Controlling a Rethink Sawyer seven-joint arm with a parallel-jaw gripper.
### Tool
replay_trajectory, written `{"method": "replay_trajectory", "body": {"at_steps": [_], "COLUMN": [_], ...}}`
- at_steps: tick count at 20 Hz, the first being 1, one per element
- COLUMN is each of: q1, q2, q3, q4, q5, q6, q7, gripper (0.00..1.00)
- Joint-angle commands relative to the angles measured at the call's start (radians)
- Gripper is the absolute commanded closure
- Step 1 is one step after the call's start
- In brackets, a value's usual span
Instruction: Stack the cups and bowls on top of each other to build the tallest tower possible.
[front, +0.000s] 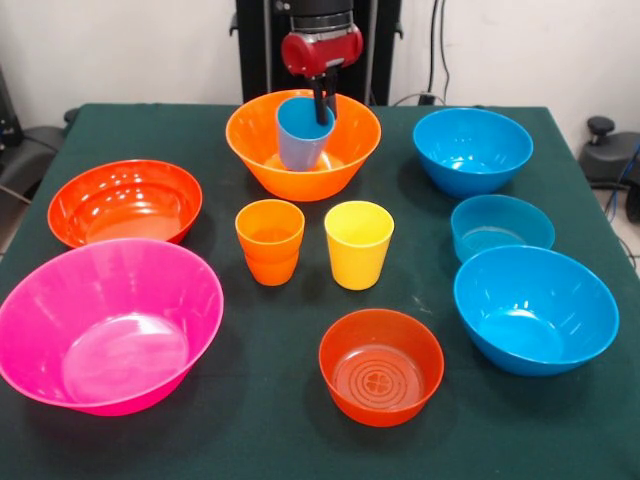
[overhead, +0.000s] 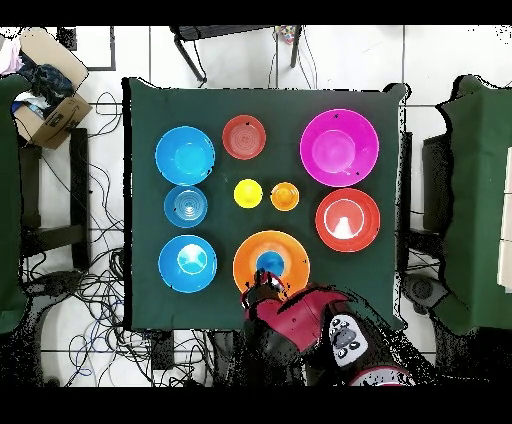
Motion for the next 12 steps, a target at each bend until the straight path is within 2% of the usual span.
{"method": "replay_trajectory", "body": {"at_steps": [1,6,12], "q1": [0.015,-0.006,0.002], "q2": [0.047,0.046,0.06], "q3": [0.043,0.067,0.052], "q4": [-0.07,-0.05,-0.059], "q5": [0.028,0.04,0.031], "q6": [-0.15,-0.196,-0.216], "q7": [0.118,0.148,0.136], "gripper": [1.0,1.0,1.0]}}
